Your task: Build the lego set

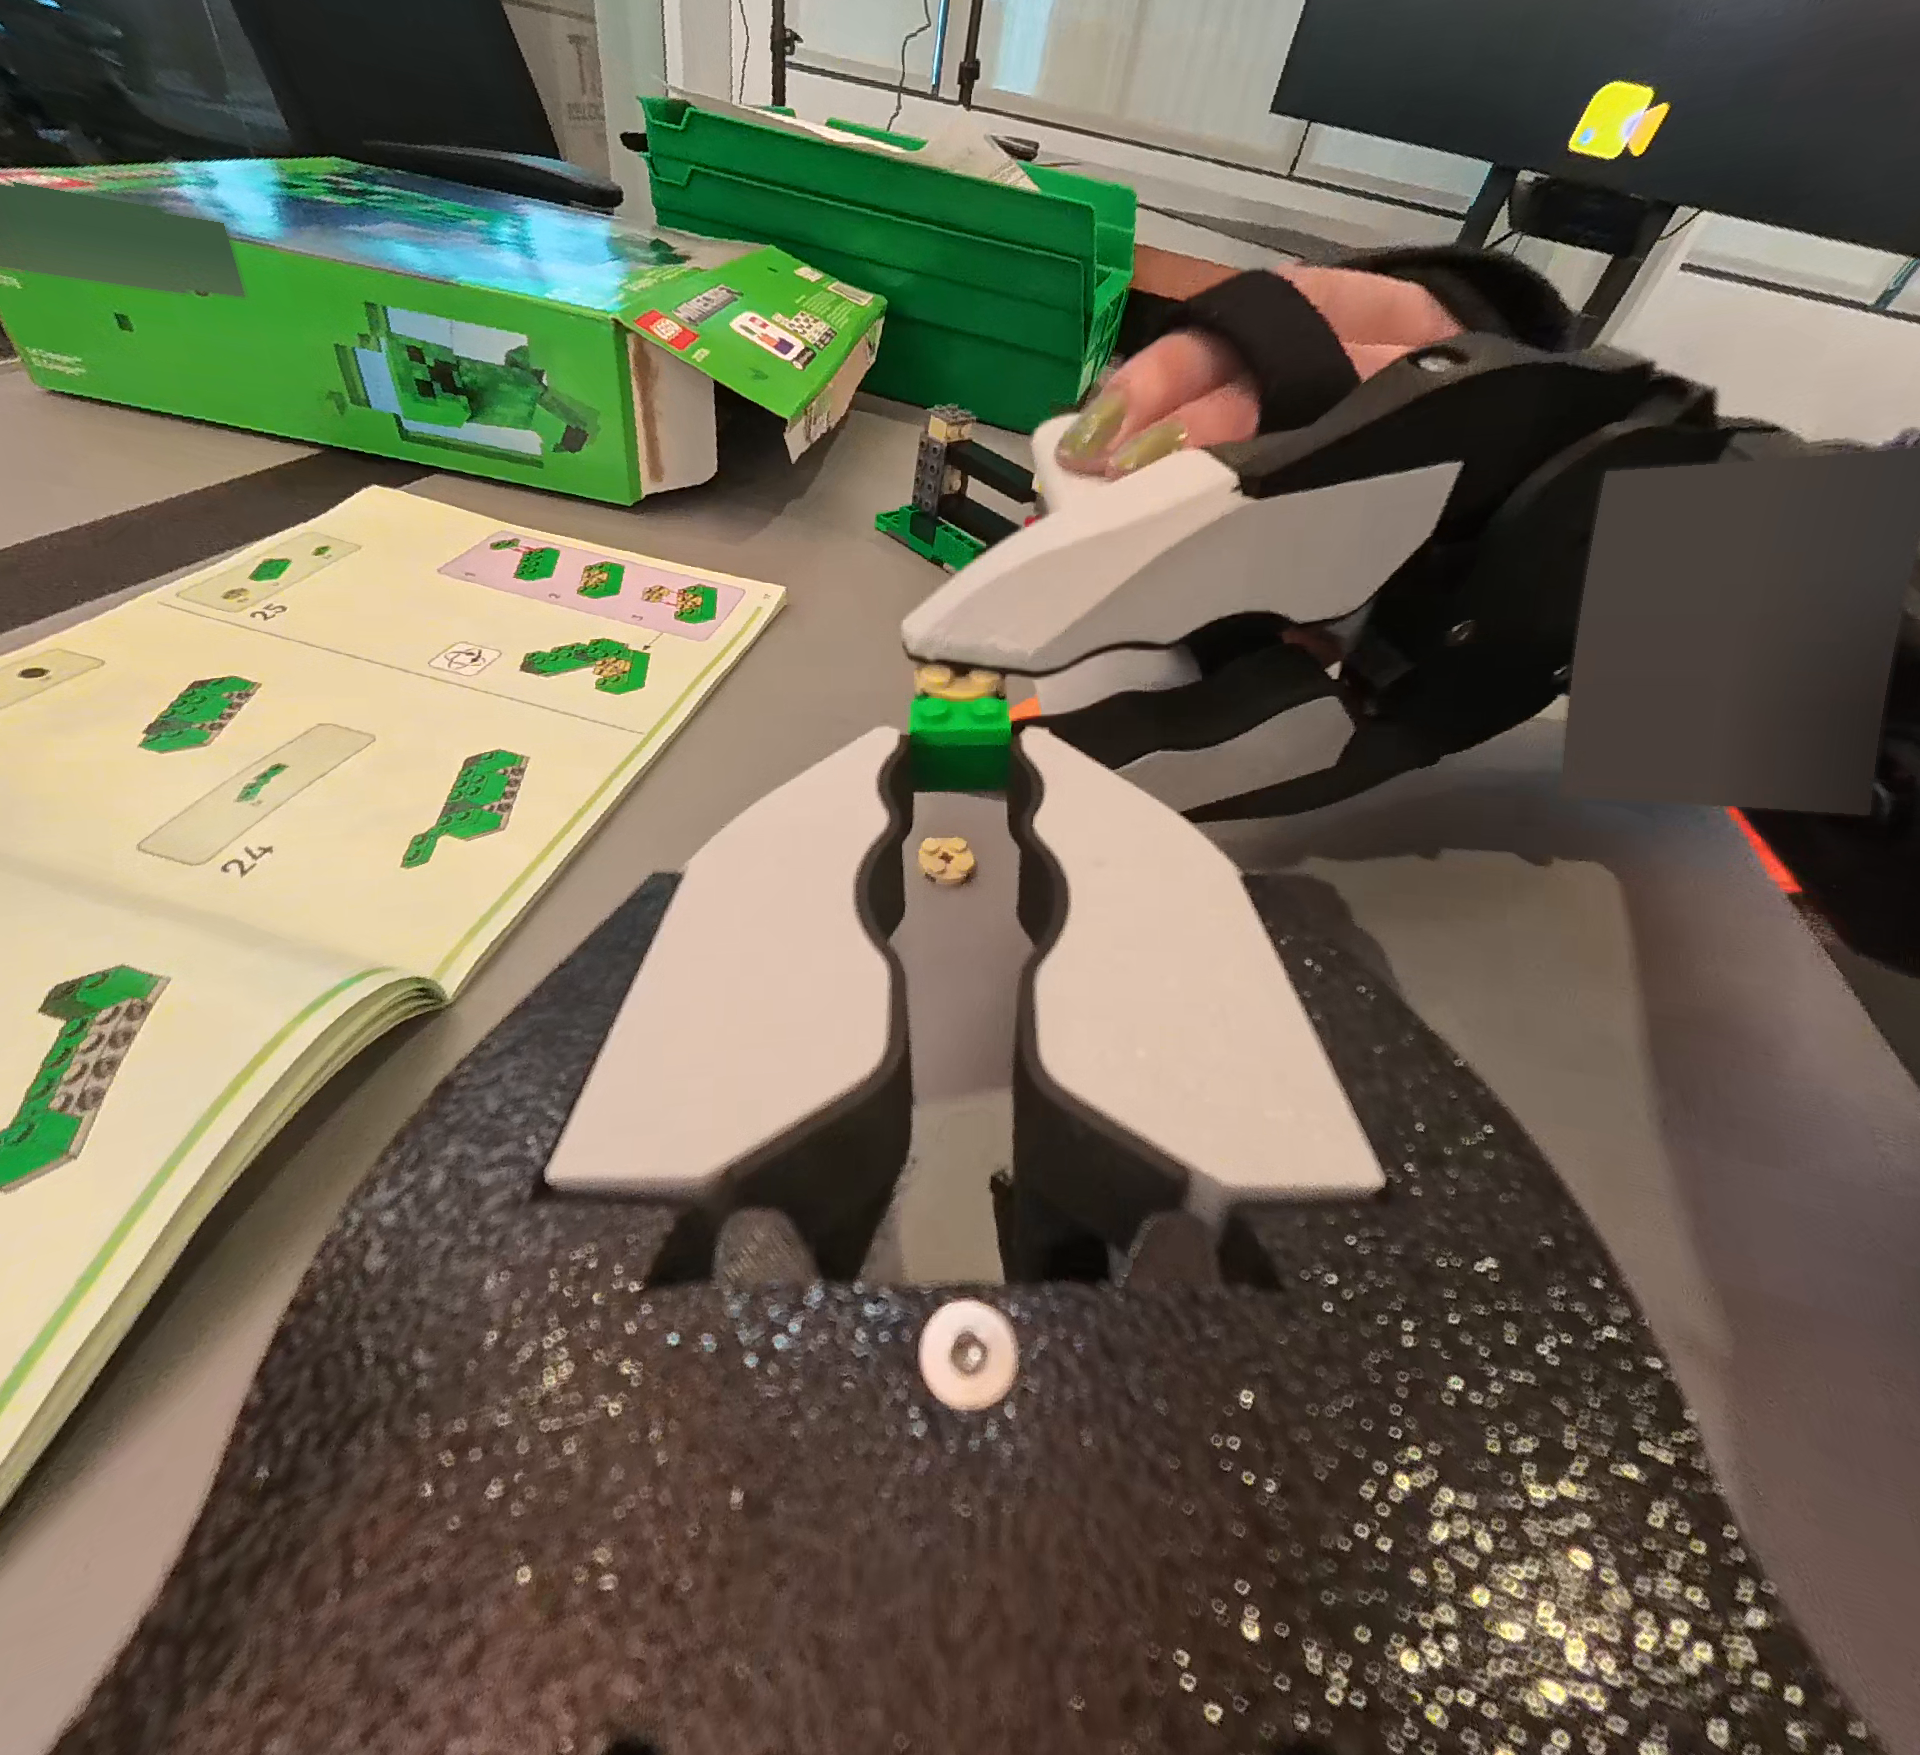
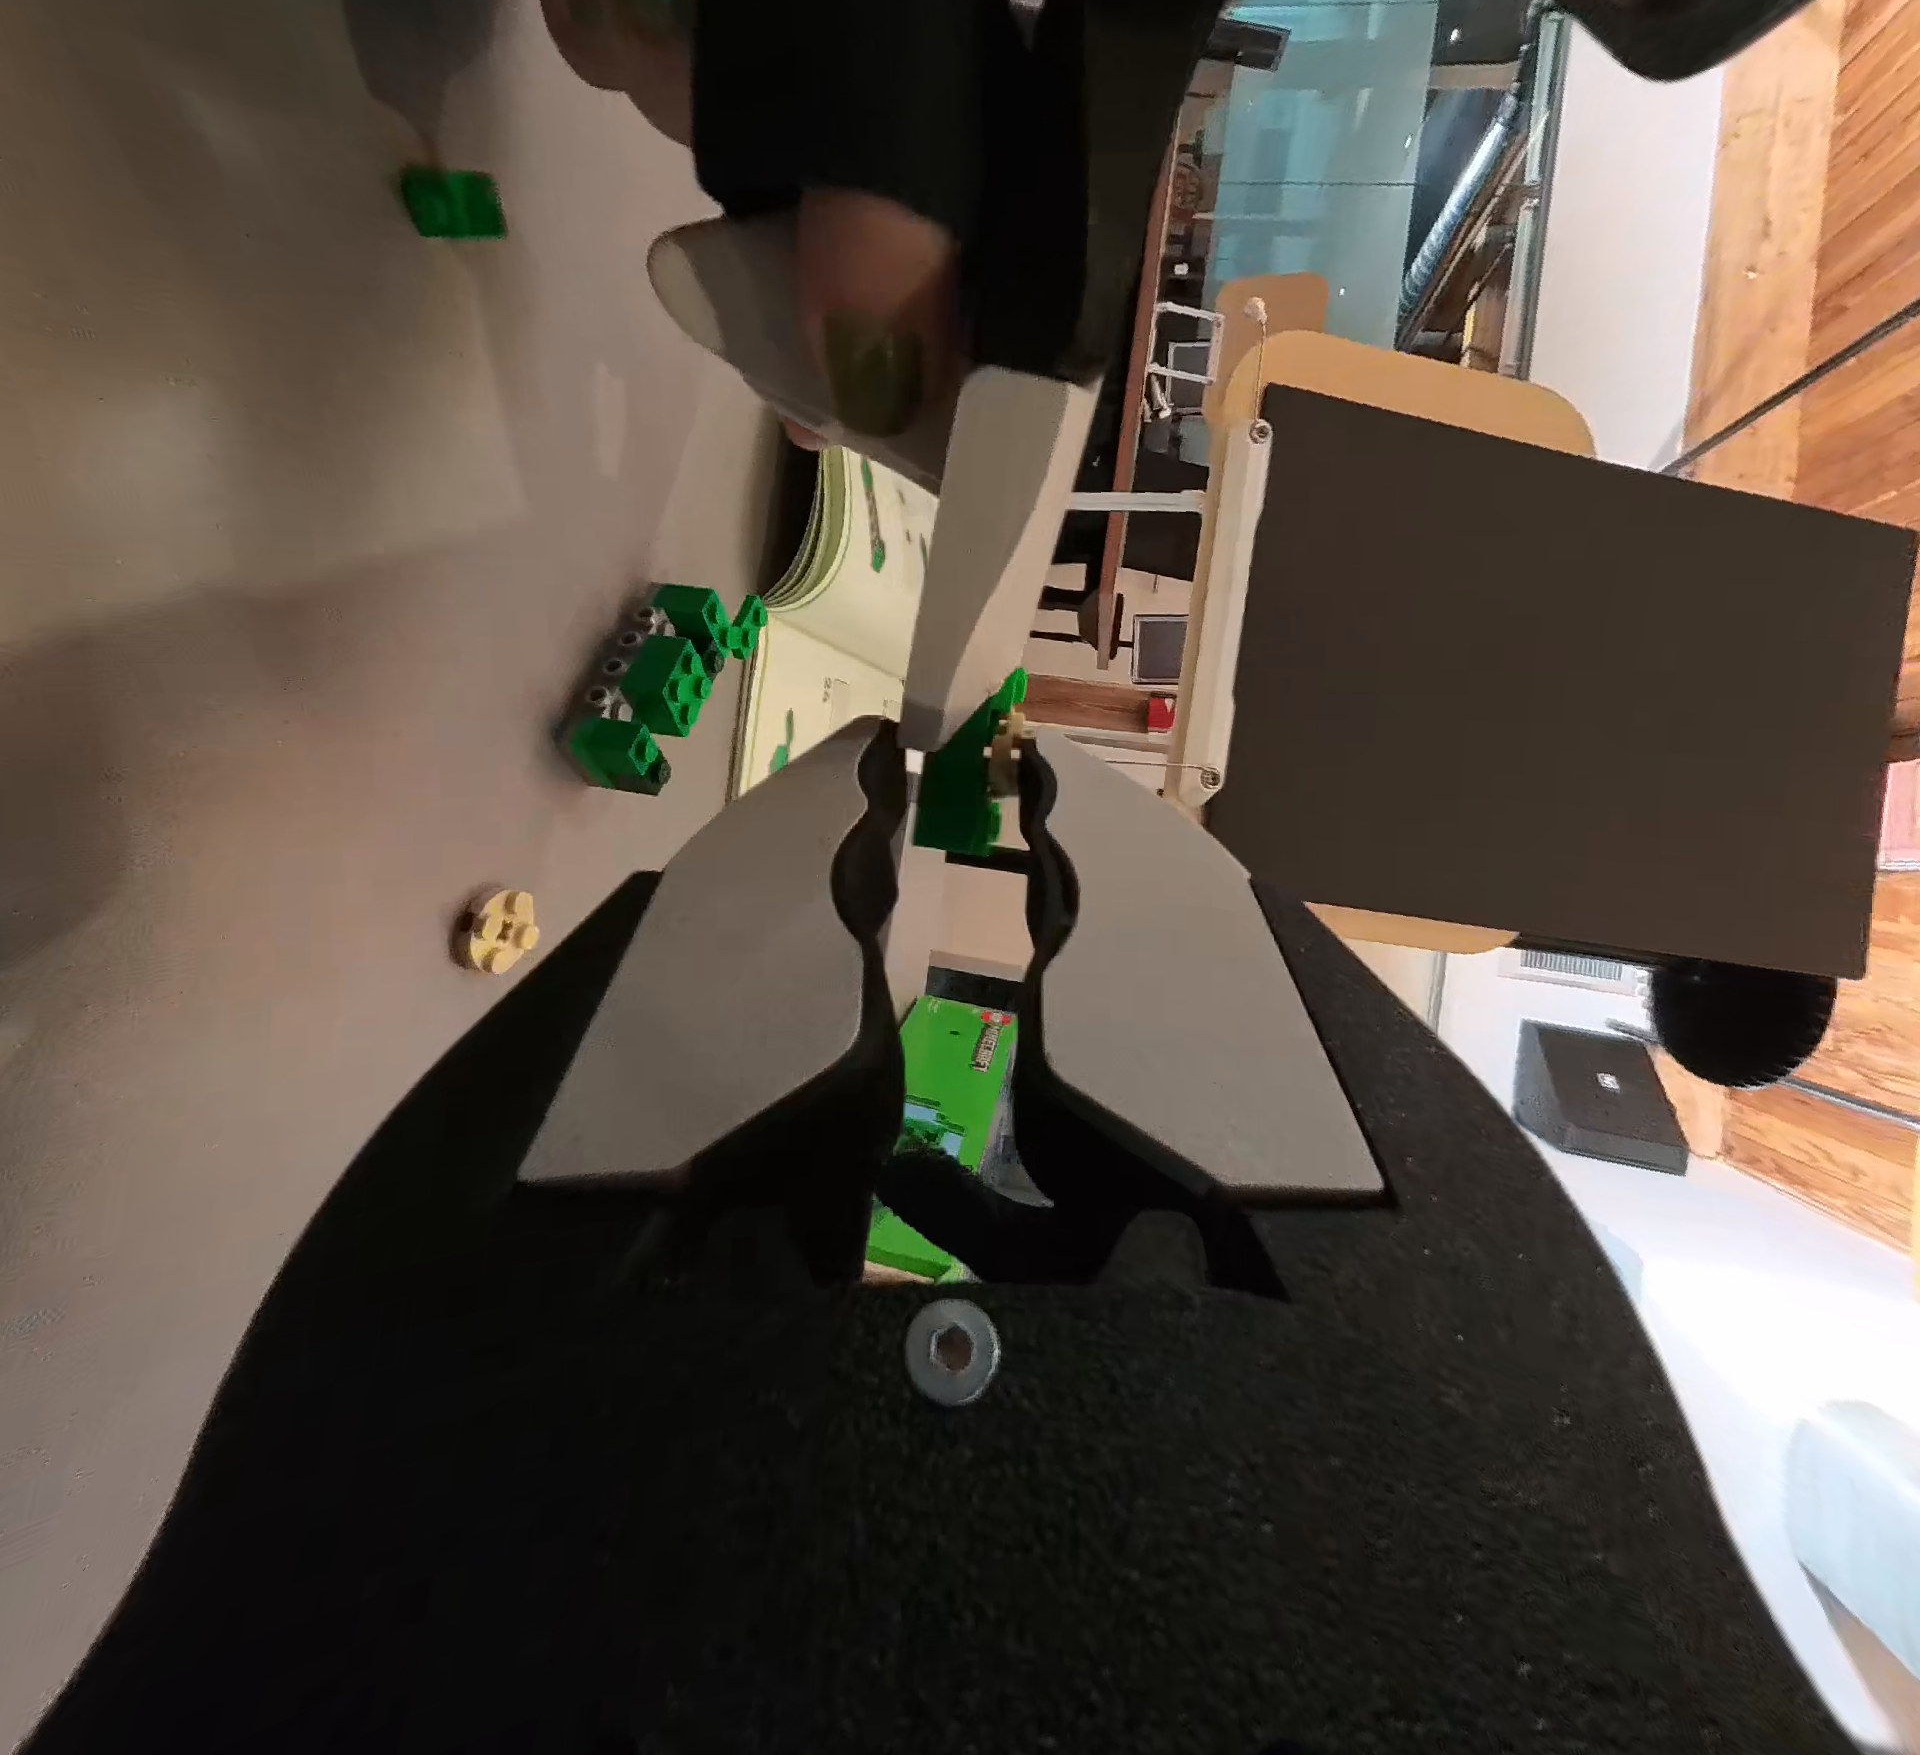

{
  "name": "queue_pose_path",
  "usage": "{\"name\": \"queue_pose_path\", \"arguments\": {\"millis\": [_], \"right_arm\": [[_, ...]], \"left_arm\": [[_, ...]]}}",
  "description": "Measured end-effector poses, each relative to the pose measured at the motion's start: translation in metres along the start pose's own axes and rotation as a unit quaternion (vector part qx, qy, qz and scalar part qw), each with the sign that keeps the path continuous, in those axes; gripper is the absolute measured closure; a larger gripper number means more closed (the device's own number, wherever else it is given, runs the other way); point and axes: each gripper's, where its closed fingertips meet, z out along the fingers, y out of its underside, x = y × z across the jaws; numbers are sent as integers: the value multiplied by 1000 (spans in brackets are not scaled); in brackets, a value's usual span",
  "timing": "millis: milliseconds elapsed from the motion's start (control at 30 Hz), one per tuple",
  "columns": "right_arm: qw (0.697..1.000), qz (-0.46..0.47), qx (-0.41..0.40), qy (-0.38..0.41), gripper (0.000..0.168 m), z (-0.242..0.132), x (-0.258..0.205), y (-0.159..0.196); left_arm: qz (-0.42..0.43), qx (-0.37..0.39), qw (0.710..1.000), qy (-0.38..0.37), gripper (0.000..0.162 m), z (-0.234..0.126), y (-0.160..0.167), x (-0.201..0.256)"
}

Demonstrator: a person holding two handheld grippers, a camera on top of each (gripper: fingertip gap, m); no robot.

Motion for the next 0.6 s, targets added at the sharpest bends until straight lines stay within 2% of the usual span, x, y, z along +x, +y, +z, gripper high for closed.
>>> {"name": "queue_pose_path", "arguments": {"millis": [200,367,400,467,600], "right_arm": [[1000,-18,-7,7,151,0,-1,1],[998,60,11,-27,152,-1,-1,1],[994,96,18,-53,152,-1,-4,0],[984,144,26,-104,152,-2,-12,2],[954,217,48,-202,152,-7,-26,-2]], "left_arm": [[-8,-1,1000,1,146,1,0,0],[-7,11,1000,11,145,0,-3,1],[18,11,1000,10,143,-1,-3,2],[92,6,996,3,127,-3,-6,4],[233,-55,971,-6,127,-4,8,7]]}}
